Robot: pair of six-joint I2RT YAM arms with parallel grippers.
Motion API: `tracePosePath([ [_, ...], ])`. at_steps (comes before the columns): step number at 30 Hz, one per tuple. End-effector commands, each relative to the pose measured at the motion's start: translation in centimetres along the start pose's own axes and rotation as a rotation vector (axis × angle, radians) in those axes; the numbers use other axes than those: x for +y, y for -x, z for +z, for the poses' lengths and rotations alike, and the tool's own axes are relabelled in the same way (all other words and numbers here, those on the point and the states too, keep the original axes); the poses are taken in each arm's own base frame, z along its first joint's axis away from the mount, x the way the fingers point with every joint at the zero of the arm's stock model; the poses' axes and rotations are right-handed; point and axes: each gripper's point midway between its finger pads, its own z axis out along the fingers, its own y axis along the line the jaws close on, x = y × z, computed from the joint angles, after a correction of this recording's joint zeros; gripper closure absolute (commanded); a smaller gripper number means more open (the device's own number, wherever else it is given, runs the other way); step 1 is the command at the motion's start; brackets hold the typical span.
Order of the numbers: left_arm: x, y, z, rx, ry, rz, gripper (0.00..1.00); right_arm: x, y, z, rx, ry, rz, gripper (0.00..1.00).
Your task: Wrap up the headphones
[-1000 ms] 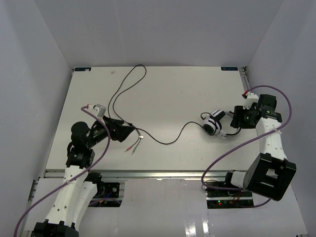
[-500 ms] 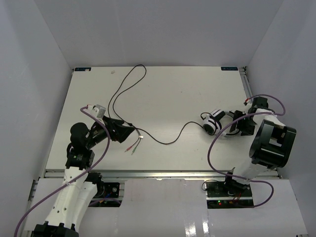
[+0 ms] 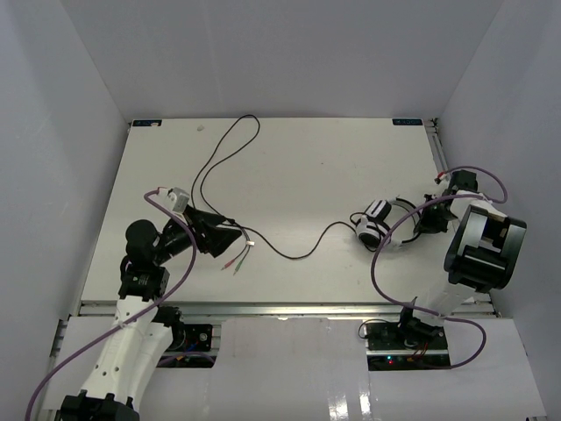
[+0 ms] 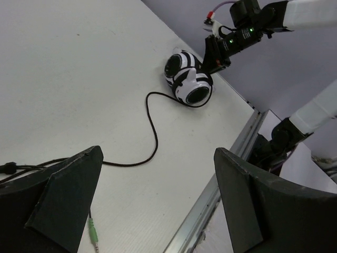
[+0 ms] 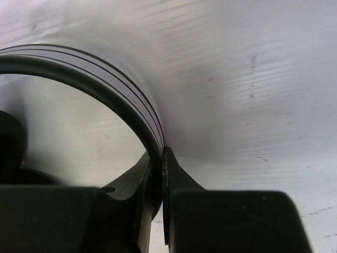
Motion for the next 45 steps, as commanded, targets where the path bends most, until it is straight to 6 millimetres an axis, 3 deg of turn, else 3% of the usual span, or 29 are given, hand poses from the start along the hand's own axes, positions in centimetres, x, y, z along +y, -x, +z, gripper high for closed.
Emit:
tracePosePath([
  [1, -3.6, -1.5, 0.2, 0.05, -0.211, -0.032, 0.02, 5.1, 2.3, -4.5, -0.141, 0.229, -0.059, 0.92],
  [8, -8.3, -5.2, 3.0, 0.204, -0.356, 0.057, 0.02, 10.9, 3.3, -13.2, -0.303, 0.397, -0.218, 0.92],
  [12, -11.1, -7.7, 5.5, 0.242, -0.388, 0.247, 0.02, 13.5, 3.0, -16.6, -0.4, 0.404, -0.336, 0.92],
  [15, -11.8, -12.3, 7.4, 0.352, -0.44, 0.375, 0.02, 14.6, 3.4, -19.8, -0.503, 0.392, -0.401, 0.92],
  [20, -11.9, -16.4, 9.6, 0.346, -0.474, 0.562, 0.02, 16.0, 3.6, -23.2, -0.582, 0.432, -0.439, 0.92],
  [23, -11.6, -16.9, 10.4, 0.298, -0.437, 0.61, 0.02, 16.7, 3.3, -24.1, -0.584, 0.471, -0.445, 0.92],
  [28, -8.8, -17.1, 11.6, 0.204, -0.28, 0.738, 0.02, 18.4, 2.8, -25.6, -0.571, 0.578, -0.449, 0.92],
  [35, -6.5, -20.6, 13.1, 0.309, -0.251, 0.814, 0.02, 20.3, 2.7, -28.4, -0.584, 0.684, -0.473, 0.92],
  [40, -7.7, -21.4, 15.7, 0.314, -0.294, 0.794, 0.06, 21.1, 2.8, -30.2, -0.603, 0.725, -0.49, 0.92],
  [45, -6.2, -23.3, 17.2, 0.372, -0.241, 0.804, 0.14, 21.6, 3.0, -31.6, -0.61, 0.741, -0.48, 0.92],
])
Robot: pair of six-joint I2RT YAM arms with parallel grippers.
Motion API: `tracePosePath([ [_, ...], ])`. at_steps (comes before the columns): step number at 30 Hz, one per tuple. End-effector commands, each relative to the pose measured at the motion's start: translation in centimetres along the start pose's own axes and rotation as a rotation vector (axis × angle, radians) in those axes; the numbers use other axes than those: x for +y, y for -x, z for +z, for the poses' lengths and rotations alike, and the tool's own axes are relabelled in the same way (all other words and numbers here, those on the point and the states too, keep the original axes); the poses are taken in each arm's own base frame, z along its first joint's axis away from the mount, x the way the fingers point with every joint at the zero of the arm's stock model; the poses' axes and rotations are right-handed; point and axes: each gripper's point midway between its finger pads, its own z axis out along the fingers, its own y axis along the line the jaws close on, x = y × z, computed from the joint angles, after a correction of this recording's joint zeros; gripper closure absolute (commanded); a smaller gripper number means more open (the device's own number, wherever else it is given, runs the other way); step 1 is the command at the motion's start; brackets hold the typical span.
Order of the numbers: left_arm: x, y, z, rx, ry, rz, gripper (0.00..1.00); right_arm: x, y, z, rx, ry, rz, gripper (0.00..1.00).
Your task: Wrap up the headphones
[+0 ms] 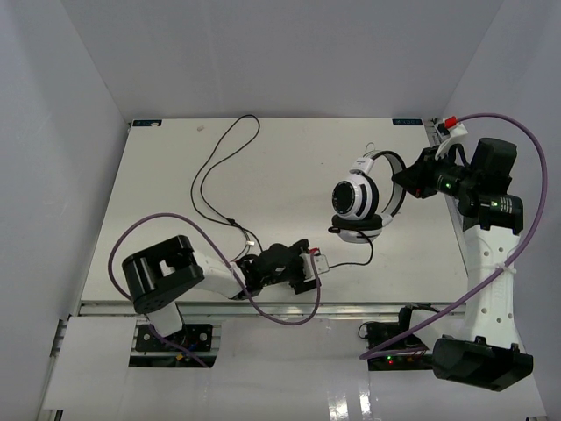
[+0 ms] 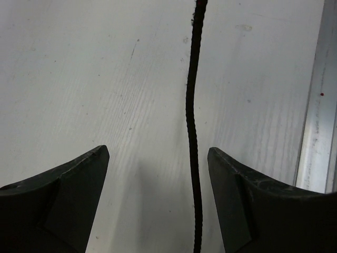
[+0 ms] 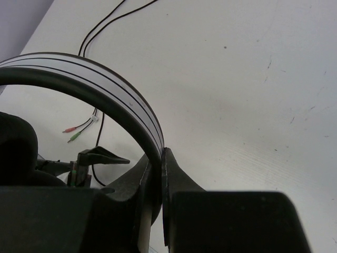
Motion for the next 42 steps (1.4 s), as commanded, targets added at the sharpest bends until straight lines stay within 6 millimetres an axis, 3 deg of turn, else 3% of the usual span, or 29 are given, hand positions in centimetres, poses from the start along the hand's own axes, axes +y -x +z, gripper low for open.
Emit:
tracePosePath([
  [1, 1.2, 1.0, 1.4, -0.017, 0.048, 0.014, 0.15, 2.9, 3.2, -1.4, -0.065, 0.079, 0.0, 0.92],
  [6, 1.9, -1.3, -0.3, 0.028, 0.106, -0.034, 0.27, 3.4, 4.4, -2.1, -0.088, 0.068, -0.025, 0.92],
  [10, 2.2, -1.7, -2.1, 0.021, 0.129, -0.074, 0.61, 3.5, 4.5, -2.0, -0.088, 0.078, -0.018, 0.92],
  [16, 2.9, -1.7, -3.0, 0.028, 0.148, -0.099, 0.97, 4.4, 3.6, -1.9, -0.069, 0.146, -0.019, 0.92],
  [22, 4.7, -0.4, -2.7, 0.026, 0.081, -0.172, 1.0, 8.2, -1.2, -1.1, 0.016, 0.309, -0.203, 0.92],
  [30, 9.1, 1.9, -4.7, 0.04, -0.049, -0.295, 1.0, 9.9, -8.5, -0.3, 0.156, 0.396, -0.323, 0.92],
  [34, 12.3, 3.9, -5.3, 0.071, -0.046, -0.348, 1.0, 8.0, -11.1, 0.9, 0.231, 0.298, -0.424, 0.92],
  [37, 13.5, 6.8, -6.0, 0.058, -0.074, -0.389, 1.0, 6.1, -12.8, 1.8, 0.288, 0.198, -0.483, 0.92],
  [39, 13.9, 9.2, -6.5, 0.046, -0.104, -0.414, 1.0, 4.4, -13.1, 2.6, 0.3, 0.1, -0.51, 0.92],
  [42, 13.3, 10.9, -6.7, 0.059, -0.177, -0.475, 1.0, 1.8, -12.7, 3.6, 0.301, -0.047, -0.509, 0.92],
])
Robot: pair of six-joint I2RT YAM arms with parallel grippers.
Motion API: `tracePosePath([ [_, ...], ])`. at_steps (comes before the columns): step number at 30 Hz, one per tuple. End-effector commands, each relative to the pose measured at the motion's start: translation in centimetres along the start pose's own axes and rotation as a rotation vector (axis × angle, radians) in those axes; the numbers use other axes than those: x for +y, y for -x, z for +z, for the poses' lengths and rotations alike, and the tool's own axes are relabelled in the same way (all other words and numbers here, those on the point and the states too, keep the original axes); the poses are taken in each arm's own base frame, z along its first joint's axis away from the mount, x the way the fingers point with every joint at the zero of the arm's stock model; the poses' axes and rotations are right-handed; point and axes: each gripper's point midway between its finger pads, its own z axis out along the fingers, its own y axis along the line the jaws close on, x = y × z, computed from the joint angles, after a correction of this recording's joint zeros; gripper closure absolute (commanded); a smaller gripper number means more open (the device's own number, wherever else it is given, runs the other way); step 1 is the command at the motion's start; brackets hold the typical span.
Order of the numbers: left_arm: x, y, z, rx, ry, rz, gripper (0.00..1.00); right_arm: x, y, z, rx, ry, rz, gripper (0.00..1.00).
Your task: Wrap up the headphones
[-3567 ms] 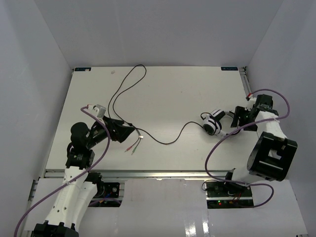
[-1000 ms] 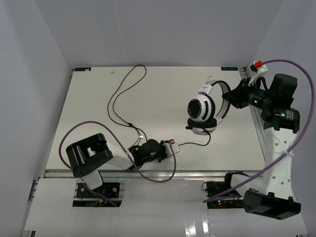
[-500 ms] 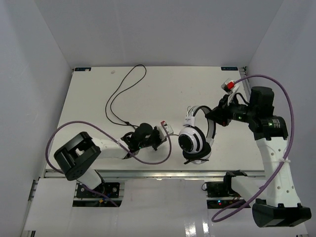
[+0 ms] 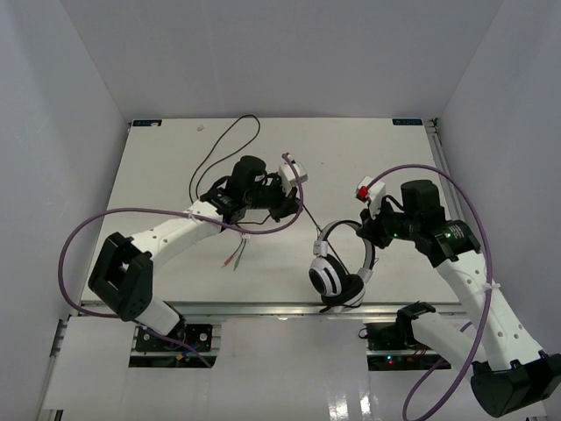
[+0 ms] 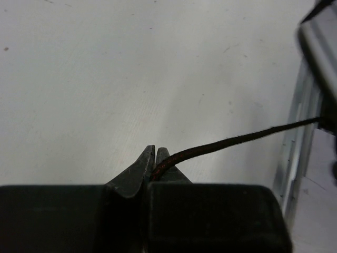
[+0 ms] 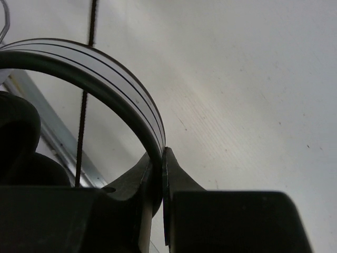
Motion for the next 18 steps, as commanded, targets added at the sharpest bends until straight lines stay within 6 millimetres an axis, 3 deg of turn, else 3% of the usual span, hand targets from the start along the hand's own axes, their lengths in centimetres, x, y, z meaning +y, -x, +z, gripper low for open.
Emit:
tracePosePath([
  [1, -2.6, 1.5, -1.5, 0.085, -0.132, -0.15, 1.0, -5.3, 0.0, -0.2, 0.033, -0.297, 0.005, 0.92],
  [7, -4.8, 2.7, -2.1, 0.144, -0.234, -0.316, 1.0, -9.5, 0.7, -0.6, 0.043, -0.51, 0.055, 0.92],
  [10, -6.4, 4.4, -2.5, 0.138, -0.333, -0.409, 1.0, -11.5, 1.4, -0.9, 0.034, -0.613, 0.077, 0.92],
  [18, -9.5, 8.0, 0.1, 0.164, -0.545, -0.607, 1.0, -15.5, 4.3, -1.2, -0.017, -0.785, 0.156, 0.92],
])
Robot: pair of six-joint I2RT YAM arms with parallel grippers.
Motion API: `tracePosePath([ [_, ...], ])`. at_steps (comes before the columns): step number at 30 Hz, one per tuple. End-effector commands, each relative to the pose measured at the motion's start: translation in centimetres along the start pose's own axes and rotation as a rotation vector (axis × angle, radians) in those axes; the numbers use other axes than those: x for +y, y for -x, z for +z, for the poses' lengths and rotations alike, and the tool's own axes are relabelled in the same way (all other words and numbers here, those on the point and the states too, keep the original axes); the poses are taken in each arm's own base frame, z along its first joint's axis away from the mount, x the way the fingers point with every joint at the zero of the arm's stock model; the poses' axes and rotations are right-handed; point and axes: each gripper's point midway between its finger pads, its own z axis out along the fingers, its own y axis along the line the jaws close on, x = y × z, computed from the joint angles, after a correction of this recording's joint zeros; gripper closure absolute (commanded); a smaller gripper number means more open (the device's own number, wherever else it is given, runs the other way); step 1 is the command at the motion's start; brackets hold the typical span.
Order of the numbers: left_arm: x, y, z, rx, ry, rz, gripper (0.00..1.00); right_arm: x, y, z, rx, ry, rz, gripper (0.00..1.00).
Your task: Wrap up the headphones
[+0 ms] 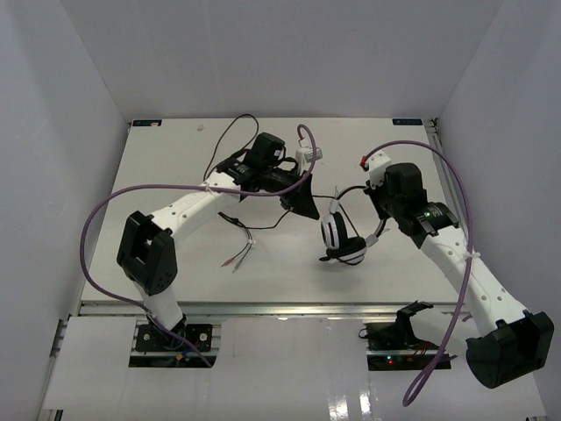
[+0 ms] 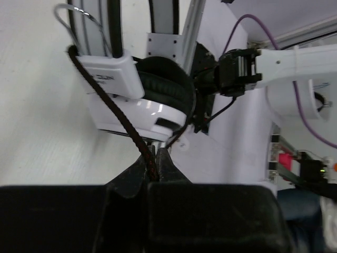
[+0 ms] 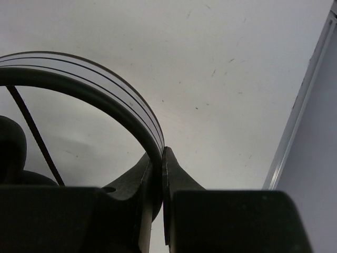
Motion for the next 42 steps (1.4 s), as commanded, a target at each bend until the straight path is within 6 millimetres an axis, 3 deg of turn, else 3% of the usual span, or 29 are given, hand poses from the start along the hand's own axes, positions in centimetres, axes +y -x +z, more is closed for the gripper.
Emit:
tracePosePath([
  [1, -5.5, 2.4, 1.0, 0.02, -0.203, -0.111, 1.0, -4.4, 5.2, 0.0, -0.121, -0.212, 0.122, 0.92],
  [8, -8.7, 3.3, 2.7, 0.039, -0.27, -0.235, 0.93, -7.0, 7.7, 1.0, -0.151, -0.32, 0.188, 0.92],
  [14, -10.3, 3.8, 2.8, -0.026, -0.273, -0.227, 0.63, -8.8, 9.5, 0.8, -0.215, -0.318, 0.302, 0.92],
  [21, -11.6, 5.4, 3.9, -0.146, -0.204, -0.155, 0.43, -9.2, 10.2, 0.7, -0.258, -0.252, 0.436, 0.92],
  [24, -11.3, 4.7, 5.2, -0.17, -0.164, -0.132, 0.41, -9.7, 10.2, 0.5, -0.271, -0.203, 0.541, 0.92],
  [31, -11.8, 0.7, 8.9, -0.262, -0.097, -0.005, 0.37, -10.2, 9.5, -0.1, -0.306, -0.021, 0.794, 0.92],
  [35, -9.9, -2.2, 10.4, -0.311, 0.006, 0.079, 0.36, -9.4, 9.4, -0.4, -0.31, 0.082, 0.882, 0.92],
  [42, -5.7, -4.3, 11.7, -0.392, 0.16, 0.187, 0.36, -7.9, 9.9, -1.9, -0.315, 0.271, 1.002, 0.92],
])
